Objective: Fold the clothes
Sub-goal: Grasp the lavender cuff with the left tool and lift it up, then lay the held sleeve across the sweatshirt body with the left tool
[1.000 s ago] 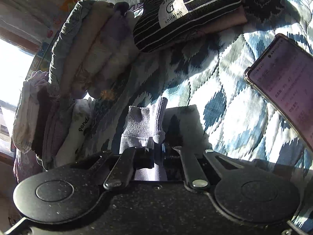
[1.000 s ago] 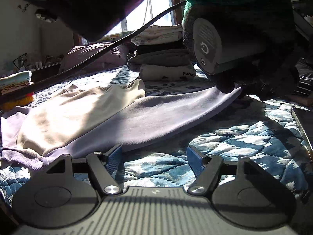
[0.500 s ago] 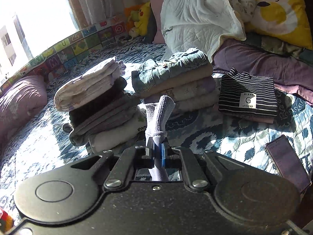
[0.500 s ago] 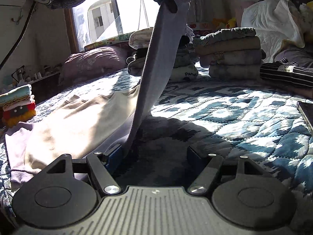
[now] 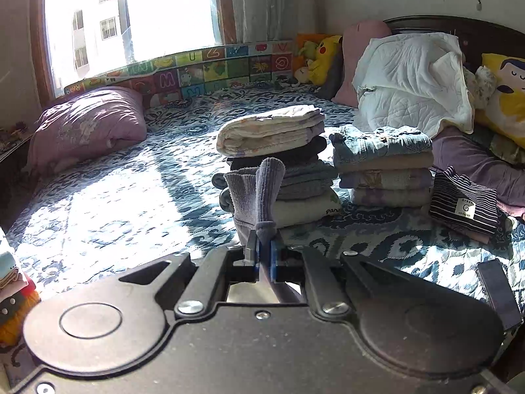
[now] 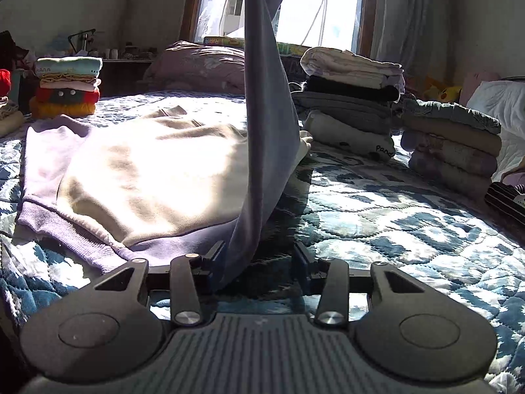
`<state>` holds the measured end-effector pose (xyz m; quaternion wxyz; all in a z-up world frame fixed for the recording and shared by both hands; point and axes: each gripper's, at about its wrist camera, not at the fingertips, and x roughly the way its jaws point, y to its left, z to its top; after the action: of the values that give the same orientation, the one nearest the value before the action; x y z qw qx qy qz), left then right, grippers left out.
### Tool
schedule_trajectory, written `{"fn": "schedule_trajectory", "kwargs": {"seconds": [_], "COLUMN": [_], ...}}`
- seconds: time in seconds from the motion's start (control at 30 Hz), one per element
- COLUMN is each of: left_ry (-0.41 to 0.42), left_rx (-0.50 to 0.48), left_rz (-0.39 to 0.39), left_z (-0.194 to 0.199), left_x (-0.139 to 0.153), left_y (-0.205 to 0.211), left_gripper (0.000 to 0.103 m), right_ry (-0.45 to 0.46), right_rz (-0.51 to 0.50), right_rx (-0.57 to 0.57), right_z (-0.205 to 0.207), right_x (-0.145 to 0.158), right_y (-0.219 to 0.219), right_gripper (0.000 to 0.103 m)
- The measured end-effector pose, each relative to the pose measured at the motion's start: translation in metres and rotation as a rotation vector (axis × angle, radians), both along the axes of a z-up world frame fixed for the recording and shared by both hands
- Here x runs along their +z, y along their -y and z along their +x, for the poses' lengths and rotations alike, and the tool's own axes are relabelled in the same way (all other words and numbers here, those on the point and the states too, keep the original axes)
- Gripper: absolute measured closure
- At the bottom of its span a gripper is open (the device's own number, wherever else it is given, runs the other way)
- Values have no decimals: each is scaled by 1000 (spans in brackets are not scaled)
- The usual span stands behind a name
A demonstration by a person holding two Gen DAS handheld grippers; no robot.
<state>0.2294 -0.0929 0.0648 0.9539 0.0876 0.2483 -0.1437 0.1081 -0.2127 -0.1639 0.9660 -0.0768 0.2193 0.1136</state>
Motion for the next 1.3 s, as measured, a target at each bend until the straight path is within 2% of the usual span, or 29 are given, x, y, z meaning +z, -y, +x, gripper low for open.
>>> {"fn": "schedule_trajectory", "kwargs": {"seconds": [0.27,0.6,1.0,1.3], "left_ry": [-2,-36,-119,-166], "left_rx": [109,225,349,362], "left_rz": [-41,-61,-110,-141], "left_z": [-8,-18,-35,-39], "left_x": [-10,-43,-101,-135], "left_y": [-68,-136,-186,-199], "left_gripper": [98,98,98,98], "right_ry": [42,68,70,54], "right_rz": [-17,-30,-45,-64], "right_rx": [29,77,86,84], "right_z": [-6,-10,-13,-15], "right_x": [4,9,9,4], "right_y": [-8,-17,-16,-11], "right_gripper": [59,61,62,62]}}
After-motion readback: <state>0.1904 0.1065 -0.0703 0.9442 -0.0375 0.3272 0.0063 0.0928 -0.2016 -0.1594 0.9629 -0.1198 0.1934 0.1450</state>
